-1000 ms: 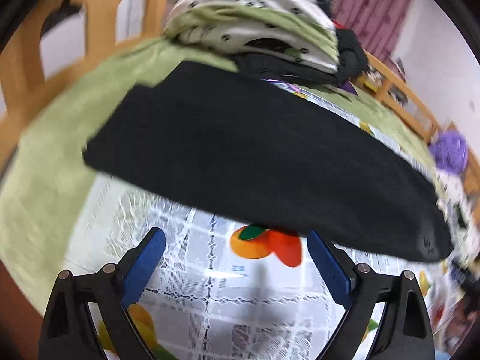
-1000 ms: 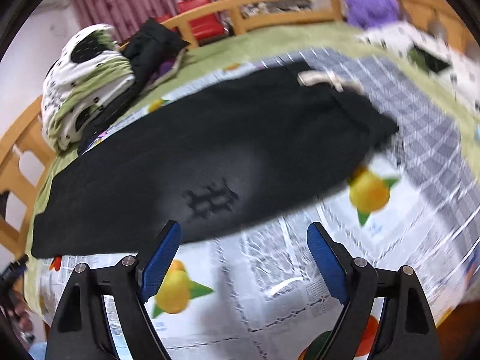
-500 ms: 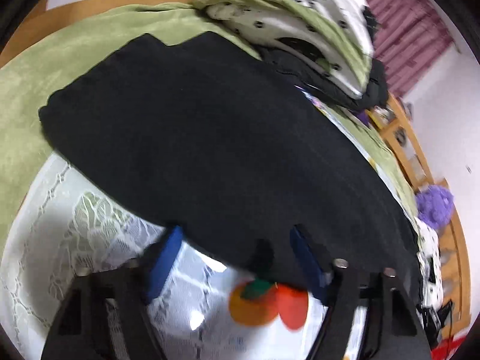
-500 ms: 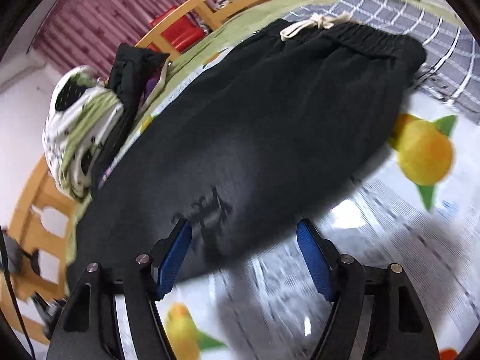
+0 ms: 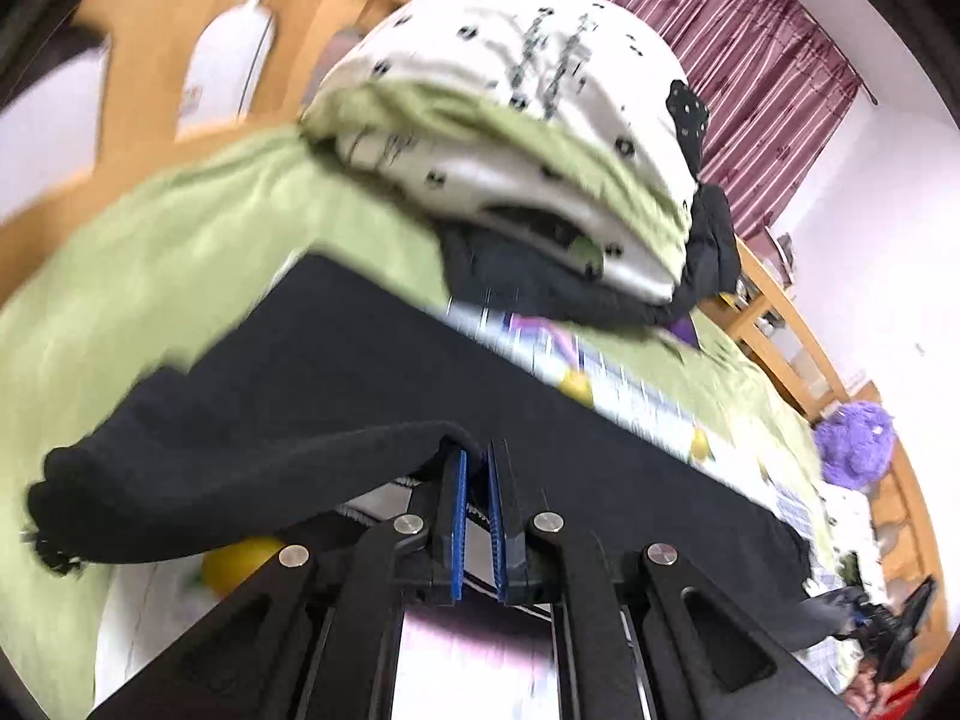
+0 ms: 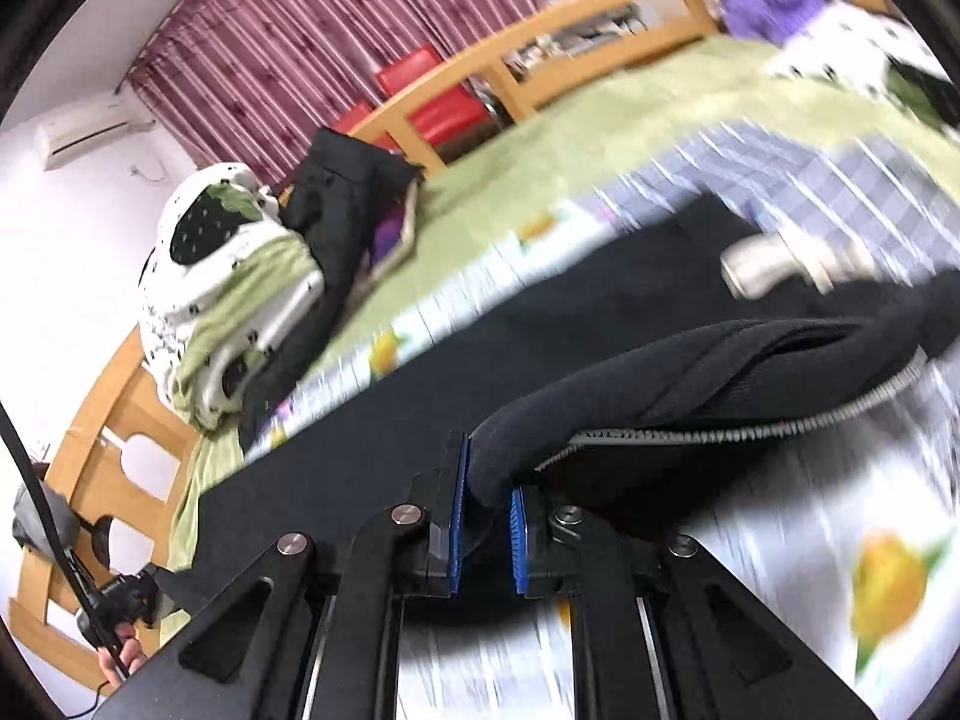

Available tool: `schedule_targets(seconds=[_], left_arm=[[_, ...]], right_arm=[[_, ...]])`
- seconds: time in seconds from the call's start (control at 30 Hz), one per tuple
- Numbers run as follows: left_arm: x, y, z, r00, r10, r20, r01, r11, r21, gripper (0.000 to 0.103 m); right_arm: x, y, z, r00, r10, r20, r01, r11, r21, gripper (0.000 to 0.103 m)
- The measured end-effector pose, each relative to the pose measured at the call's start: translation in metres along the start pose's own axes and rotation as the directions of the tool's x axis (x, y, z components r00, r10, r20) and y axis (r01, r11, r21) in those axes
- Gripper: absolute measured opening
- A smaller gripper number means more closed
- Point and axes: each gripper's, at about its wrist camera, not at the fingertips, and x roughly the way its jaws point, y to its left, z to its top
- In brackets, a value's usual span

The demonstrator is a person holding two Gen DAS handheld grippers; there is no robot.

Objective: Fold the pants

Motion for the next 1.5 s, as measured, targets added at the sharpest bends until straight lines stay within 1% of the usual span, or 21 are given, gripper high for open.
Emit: schedule_targets(seconds=[0.1, 0.17, 0.27, 0.33, 0.4, 0.47, 0.53, 0.6, 0.7, 0.8, 0.9, 0.97, 1.07, 1.2, 1.3, 1.33, 1.37, 1.4, 1.43, 1.47, 1.5], left_arm=[[0.031, -0.021, 0.023, 0.998, 0.037, 0.044, -0.038, 0.999, 0.035, 0.007], [0.056, -0.033, 0.036, 0.995, 0.067, 0.071, -0.071, 0.996, 0.054, 0.007], [0.098, -0.041, 0.045, 0.993, 0.103, 0.052, -0.106, 0.993, 0.060, 0.009], [0.116, -0.045, 0.044, 0.988, 0.152, 0.031, -0.154, 0.986, 0.070, 0.023], [0.116, -0.049, 0.040, 0.986, 0.166, 0.028, -0.168, 0.981, 0.100, 0.052], [0.102, -0.050, 0.030, 0.987, 0.149, 0.056, -0.155, 0.980, 0.123, 0.067], [0.081, -0.050, 0.017, 0.988, 0.141, 0.064, -0.150, 0.977, 0.153, 0.072], [0.066, -0.042, 0.000, 0.990, 0.143, 0.008, -0.142, 0.975, 0.172, 0.074], [0.046, -0.020, -0.033, 0.991, 0.103, -0.088, -0.087, 0.982, 0.168, 0.074], [0.026, 0.013, -0.076, 0.984, 0.069, -0.164, -0.050, 0.992, 0.119, 0.074], [0.021, 0.045, -0.104, 0.978, 0.042, -0.203, -0.035, 0.999, 0.039, 0.074], [0.024, 0.059, -0.109, 0.978, 0.014, -0.207, -0.019, 1.000, -0.021, 0.073], [0.034, 0.065, -0.097, 0.976, -0.019, -0.219, -0.001, 0.996, -0.092, 0.073], [0.058, 0.076, -0.075, 0.978, -0.057, -0.200, 0.012, 0.975, -0.222, 0.072], [0.077, 0.076, -0.061, 0.984, -0.039, -0.172, -0.010, 0.961, -0.275, 0.070], [0.080, 0.075, -0.061, 0.986, -0.037, -0.164, -0.012, 0.957, -0.288, 0.068], [0.083, 0.074, -0.061, 0.988, -0.027, -0.155, -0.021, 0.953, -0.303, 0.061], [0.086, 0.072, -0.061, 0.990, 0.000, -0.144, -0.044, 0.950, -0.308, 0.038], [0.091, 0.068, -0.059, 0.987, 0.037, -0.159, -0.083, 0.953, -0.291, 0.022], [0.093, 0.066, -0.056, 0.982, 0.054, -0.182, -0.102, 0.958, -0.269, 0.012], [0.088, 0.063, -0.054, 0.983, 0.051, -0.179, -0.098, 0.960, -0.264, 0.011]], right_arm=[[0.045, 0.013, 0.043, 1.000, -0.028, 0.006, 0.029, 0.999, -0.035, 0.012], [0.076, 0.014, 0.060, 0.999, -0.050, -0.008, 0.050, 0.998, -0.034, 0.012], [0.133, 0.004, 0.074, 0.995, -0.080, -0.066, 0.081, 0.997, 0.009, 0.016], [0.162, -0.007, 0.072, 0.987, -0.109, -0.122, 0.114, 0.993, 0.036, 0.024], [0.164, -0.008, 0.065, 0.987, -0.117, -0.110, 0.119, 0.993, 0.012, 0.029], [0.152, -0.006, 0.056, 0.988, -0.116, -0.101, 0.115, 0.993, -0.020, 0.049], [0.127, -0.003, 0.040, 0.989, -0.132, -0.070, 0.129, 0.990, -0.051, 0.053], [0.099, -0.003, 0.019, 0.985, -0.154, -0.080, 0.145, 0.984, -0.101, 0.053], [0.063, -0.016, -0.016, 0.981, -0.161, -0.111, 0.146, 0.981, -0.127, 0.054], [0.026, -0.044, -0.060, 0.975, -0.172, -0.138, 0.160, 0.983, -0.091, 0.061], [0.014, -0.072, -0.092, 0.967, -0.173, -0.189, 0.169, 0.985, -0.036, 0.061], [0.011, -0.085, -0.101, 0.975, -0.139, -0.176, 0.146, 0.989, 0.025, 0.061], [0.022, -0.094, -0.092, 0.986, -0.068, -0.153, 0.087, 0.989, 0.123, 0.061], [0.054, -0.104, -0.070, 0.992, -0.008, -0.130, 0.036, 0.975, 0.217, 0.059], [0.086, -0.100, -0.050, 0.990, -0.026, -0.137, 0.054, 0.977, 0.209, 0.041], [0.094, -0.100, -0.045, 0.989, -0.041, -0.144, 0.070, 0.977, 0.204, 0.029], [0.099, -0.100, -0.042, 0.988, -0.045, -0.149, 0.075, 0.977, 0.201, 0.020], [0.102, -0.100, -0.040, 0.988, -0.039, -0.151, 0.070, 0.976, 0.204, 0.018], [0.103, -0.100, -0.036, 0.987, -0.041, -0.157, 0.074, 0.975, 0.209, 0.015], [0.101, -0.100, -0.035, 0.984, -0.045, -0.170, 0.081, 0.974, 0.213, 0.013], [0.093, -0.099, -0.033, 0.985, -0.033, -0.167, 0.071, 0.971, 0.228, 0.012]])
